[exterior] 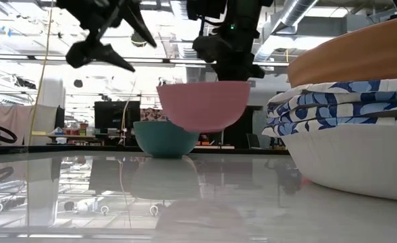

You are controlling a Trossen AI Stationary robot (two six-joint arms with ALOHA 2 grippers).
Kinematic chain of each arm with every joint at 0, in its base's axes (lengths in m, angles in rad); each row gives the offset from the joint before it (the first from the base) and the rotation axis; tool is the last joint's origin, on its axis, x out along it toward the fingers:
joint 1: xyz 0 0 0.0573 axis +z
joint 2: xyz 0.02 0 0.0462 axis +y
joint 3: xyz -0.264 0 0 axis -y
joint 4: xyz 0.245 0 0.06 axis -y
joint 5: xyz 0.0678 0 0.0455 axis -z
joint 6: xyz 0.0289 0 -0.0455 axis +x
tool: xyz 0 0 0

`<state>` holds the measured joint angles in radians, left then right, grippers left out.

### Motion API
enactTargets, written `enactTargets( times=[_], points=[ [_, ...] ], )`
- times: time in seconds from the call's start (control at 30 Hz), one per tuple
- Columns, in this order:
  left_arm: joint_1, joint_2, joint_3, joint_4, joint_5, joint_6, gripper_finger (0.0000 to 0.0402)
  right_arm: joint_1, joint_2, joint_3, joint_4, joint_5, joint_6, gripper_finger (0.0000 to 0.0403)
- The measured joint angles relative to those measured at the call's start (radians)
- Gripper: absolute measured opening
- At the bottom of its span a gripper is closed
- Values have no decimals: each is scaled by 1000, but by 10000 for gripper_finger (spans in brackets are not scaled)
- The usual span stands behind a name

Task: Nest bowls inside each other
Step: Stack the pink bowl on top of the light orange bowl

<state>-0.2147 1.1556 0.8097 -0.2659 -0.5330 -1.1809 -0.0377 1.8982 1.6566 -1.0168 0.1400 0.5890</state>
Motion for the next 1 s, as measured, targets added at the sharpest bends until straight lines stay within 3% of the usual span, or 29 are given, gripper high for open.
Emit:
enactTargets(
  times=[0.27,0.43,0.63,0.8,1.0],
  points=[
    [-35,-94,0,-19,-58,56,281,-93,-130,-48,-71,-13,-93,5],
    [-46,-95,0,-41,-63,56,281,-142,-357,-262,-54,-11,-44,5],
    [-47,-89,0,-34,-67,43,281,-168,-655,-522,-42,-11,152,5],
    [-46,-90,0,-34,-66,27,281,-94,-814,-621,-57,-12,349,5],
    [-46,-100,0,-55,-28,27,281,128,-864,-683,-70,-13,584,5]
  ],
)
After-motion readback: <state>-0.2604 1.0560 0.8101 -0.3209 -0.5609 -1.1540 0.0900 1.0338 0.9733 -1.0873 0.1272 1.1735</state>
